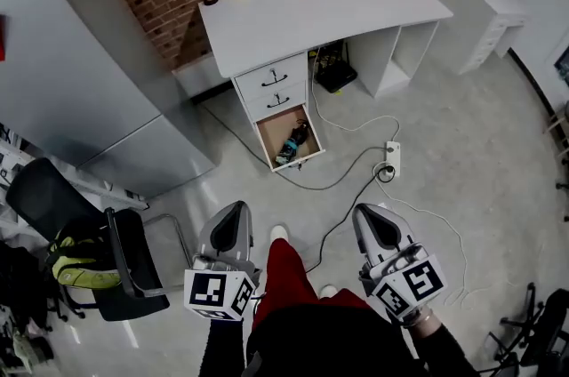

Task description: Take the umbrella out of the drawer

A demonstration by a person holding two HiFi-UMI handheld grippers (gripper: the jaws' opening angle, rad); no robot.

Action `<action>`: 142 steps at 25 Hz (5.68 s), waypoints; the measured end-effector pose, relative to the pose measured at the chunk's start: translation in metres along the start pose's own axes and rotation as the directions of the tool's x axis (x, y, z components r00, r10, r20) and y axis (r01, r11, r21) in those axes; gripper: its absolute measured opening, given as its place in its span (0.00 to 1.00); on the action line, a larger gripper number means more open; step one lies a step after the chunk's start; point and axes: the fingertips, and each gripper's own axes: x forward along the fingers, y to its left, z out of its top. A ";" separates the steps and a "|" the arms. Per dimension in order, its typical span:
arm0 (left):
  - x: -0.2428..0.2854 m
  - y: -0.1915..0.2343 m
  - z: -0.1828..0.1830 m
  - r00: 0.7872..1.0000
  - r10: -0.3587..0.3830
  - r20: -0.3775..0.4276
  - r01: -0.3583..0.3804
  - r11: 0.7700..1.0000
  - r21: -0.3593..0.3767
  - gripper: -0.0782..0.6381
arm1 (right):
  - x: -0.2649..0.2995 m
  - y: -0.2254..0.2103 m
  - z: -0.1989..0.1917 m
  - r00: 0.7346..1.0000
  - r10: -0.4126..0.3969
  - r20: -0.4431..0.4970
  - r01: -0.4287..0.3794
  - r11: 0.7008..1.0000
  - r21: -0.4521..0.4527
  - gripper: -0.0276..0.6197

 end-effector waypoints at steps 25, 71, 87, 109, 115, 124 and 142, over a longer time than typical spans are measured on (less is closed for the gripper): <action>0.193 0.167 -0.037 0.967 -0.178 -0.184 0.176 0.984 -0.029 0.11 | 0.225 -0.067 0.001 0.971 -0.229 -0.065 0.234 0.969 0.077 0.04; 0.513 0.178 -0.507 0.882 -0.195 -0.430 0.230 0.973 0.030 0.12 | 0.352 -0.391 -0.429 0.919 -0.363 -0.153 0.381 0.918 0.111 0.04; 0.563 0.175 -0.591 0.810 -0.260 -0.526 0.325 0.945 0.033 0.30 | 0.421 -0.390 -0.501 0.964 -0.236 -0.125 0.249 0.963 0.101 0.04; 0.618 0.168 -0.698 0.595 -0.157 -0.788 0.378 0.920 0.102 0.55 | 0.476 -0.384 -0.524 0.974 -0.157 -0.166 0.174 0.980 0.094 0.04; 0.623 0.172 -0.726 0.556 -0.115 -0.823 0.369 0.922 0.120 0.55 | 0.480 -0.384 -0.529 0.972 -0.144 -0.184 0.162 0.983 0.085 0.04; 0.632 0.174 -0.746 0.532 -0.052 -0.845 0.336 0.929 0.154 0.55 | 0.481 -0.389 -0.530 0.968 -0.152 -0.197 0.169 0.983 0.070 0.04; 0.620 0.169 -0.705 0.612 -0.105 -0.784 0.350 0.925 0.149 0.48 | 0.470 -0.381 -0.521 0.965 -0.181 -0.191 0.196 0.979 0.061 0.04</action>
